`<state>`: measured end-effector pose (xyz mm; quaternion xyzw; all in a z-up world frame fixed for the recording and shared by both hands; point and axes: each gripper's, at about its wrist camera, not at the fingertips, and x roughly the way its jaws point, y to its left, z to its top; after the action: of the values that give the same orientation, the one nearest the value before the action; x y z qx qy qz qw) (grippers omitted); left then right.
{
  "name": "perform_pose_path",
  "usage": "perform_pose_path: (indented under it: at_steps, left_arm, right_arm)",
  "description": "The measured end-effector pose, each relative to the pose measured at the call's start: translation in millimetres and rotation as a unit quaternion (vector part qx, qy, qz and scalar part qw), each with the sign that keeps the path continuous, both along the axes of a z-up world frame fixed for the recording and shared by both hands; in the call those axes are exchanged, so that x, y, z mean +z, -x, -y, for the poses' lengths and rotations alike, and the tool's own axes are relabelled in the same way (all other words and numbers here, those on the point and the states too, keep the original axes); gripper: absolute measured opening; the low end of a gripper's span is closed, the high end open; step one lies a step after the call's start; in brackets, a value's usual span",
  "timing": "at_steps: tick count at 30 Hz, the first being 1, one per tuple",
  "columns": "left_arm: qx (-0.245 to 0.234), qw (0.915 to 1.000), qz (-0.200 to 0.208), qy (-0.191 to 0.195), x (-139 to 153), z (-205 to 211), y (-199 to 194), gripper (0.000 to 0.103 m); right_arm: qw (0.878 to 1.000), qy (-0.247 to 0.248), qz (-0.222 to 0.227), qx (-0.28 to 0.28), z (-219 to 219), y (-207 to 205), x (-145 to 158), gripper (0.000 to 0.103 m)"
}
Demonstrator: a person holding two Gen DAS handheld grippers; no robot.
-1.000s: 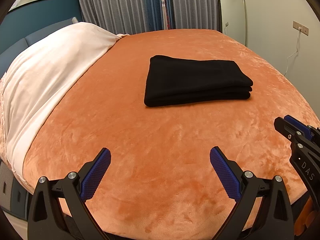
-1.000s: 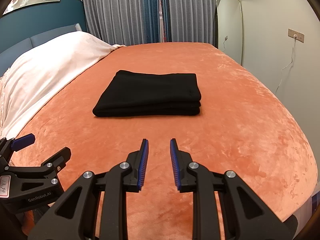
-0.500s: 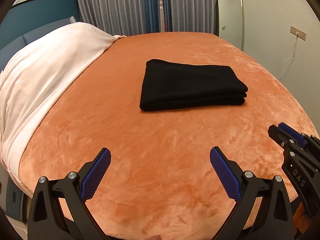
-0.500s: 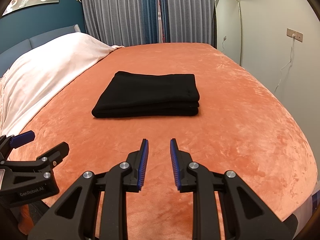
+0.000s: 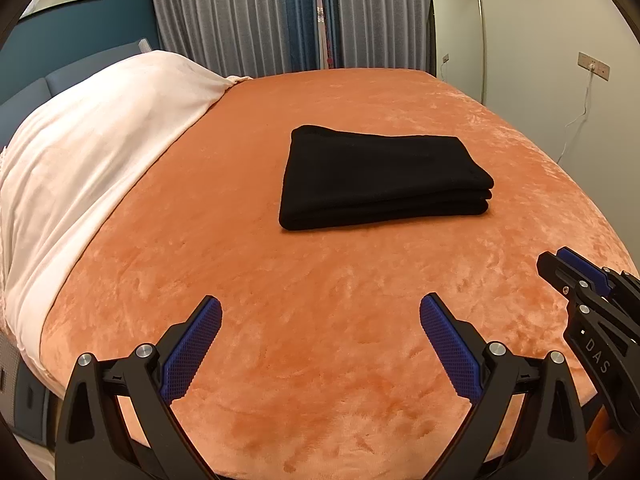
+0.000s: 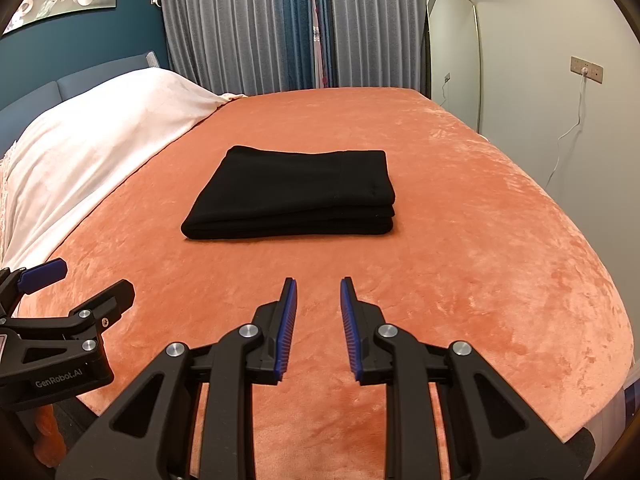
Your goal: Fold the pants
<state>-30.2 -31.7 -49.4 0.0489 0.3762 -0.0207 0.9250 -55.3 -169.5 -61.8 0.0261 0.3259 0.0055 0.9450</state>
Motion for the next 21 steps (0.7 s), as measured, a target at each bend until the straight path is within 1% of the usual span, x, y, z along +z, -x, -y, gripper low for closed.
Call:
perform_pose_path:
  at_steps: [6,14,17,19,21]
  left_arm:
    - [0.008,1.0000,0.001,-0.004,0.0,-0.2,-0.5,0.098]
    - [-0.006,1.0000,0.001,-0.004,0.0,4.0,-3.1,0.098]
    - [-0.010,0.9999,0.013,-0.001,0.4,5.4,-1.6,0.098]
    - [-0.002,0.9994,0.033,-0.006,2.5,6.6,2.6,0.098]
    - [-0.005,0.9995,0.031,0.004,3.2,7.8,2.4,0.098]
  right_arm:
    - [1.000,0.000,0.000,0.000,0.5,-0.1,0.1,0.022]
    - [1.000,0.000,-0.001,-0.001,-0.3,0.8,0.7,0.022]
    - [1.000,-0.001,-0.001,-0.001,-0.2,1.0,0.6,0.022]
    - [1.000,-0.001,-0.002,-0.001,-0.3,0.9,0.2,0.022]
    - [1.000,-0.002,-0.003,-0.001,0.1,0.5,-0.2,0.022]
